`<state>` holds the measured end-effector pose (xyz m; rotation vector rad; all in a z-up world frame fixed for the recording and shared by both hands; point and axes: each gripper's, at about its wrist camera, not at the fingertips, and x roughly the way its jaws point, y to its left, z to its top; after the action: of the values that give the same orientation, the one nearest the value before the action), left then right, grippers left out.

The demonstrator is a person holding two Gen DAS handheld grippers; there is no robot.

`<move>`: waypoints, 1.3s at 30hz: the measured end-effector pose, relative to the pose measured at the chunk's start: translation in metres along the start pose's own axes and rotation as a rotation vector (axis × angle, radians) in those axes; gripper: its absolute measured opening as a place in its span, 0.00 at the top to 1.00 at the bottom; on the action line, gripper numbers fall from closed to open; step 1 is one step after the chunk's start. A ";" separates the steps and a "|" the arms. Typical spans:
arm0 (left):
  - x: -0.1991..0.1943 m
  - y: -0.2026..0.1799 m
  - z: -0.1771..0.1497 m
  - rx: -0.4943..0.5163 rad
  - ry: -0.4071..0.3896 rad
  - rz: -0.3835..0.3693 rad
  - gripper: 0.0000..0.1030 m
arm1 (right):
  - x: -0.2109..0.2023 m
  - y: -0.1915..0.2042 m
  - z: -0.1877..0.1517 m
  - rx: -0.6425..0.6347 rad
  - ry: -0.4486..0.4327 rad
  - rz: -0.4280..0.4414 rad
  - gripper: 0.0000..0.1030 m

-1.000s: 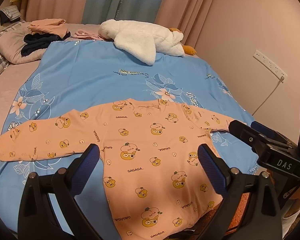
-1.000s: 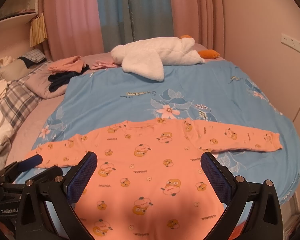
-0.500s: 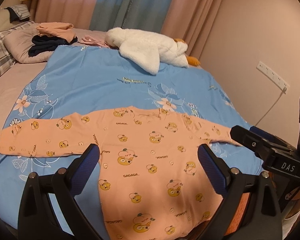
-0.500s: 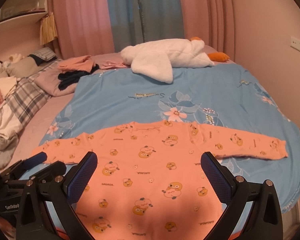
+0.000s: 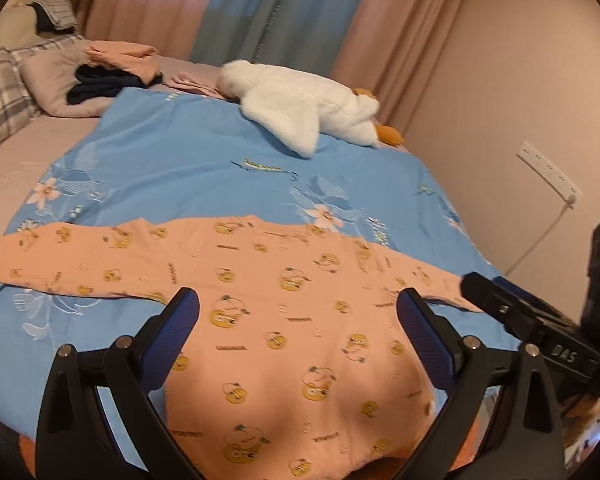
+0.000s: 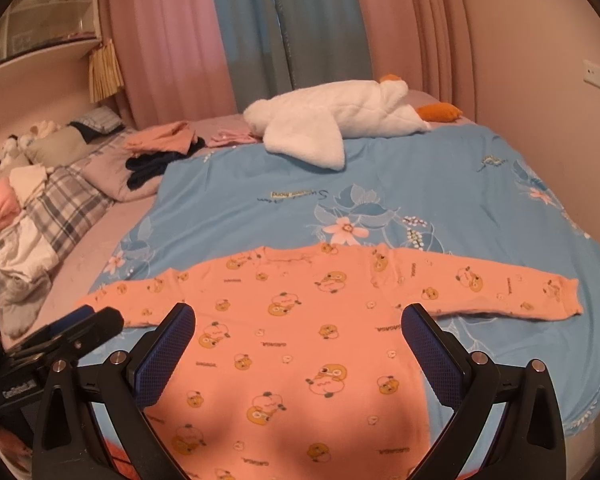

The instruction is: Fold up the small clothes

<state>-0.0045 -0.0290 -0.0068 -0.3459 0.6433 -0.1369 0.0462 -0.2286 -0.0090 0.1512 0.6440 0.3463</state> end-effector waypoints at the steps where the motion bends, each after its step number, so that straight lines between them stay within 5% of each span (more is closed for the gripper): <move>1: 0.001 -0.002 0.000 0.004 0.005 0.001 0.03 | 0.001 -0.002 -0.001 0.006 0.003 0.007 0.00; 39: 0.029 0.011 0.010 0.002 0.070 0.033 0.06 | 0.034 -0.016 0.008 0.073 0.072 -0.001 0.03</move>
<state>0.0246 -0.0225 -0.0194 -0.3298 0.7173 -0.1186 0.0802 -0.2320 -0.0258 0.2090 0.7285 0.3290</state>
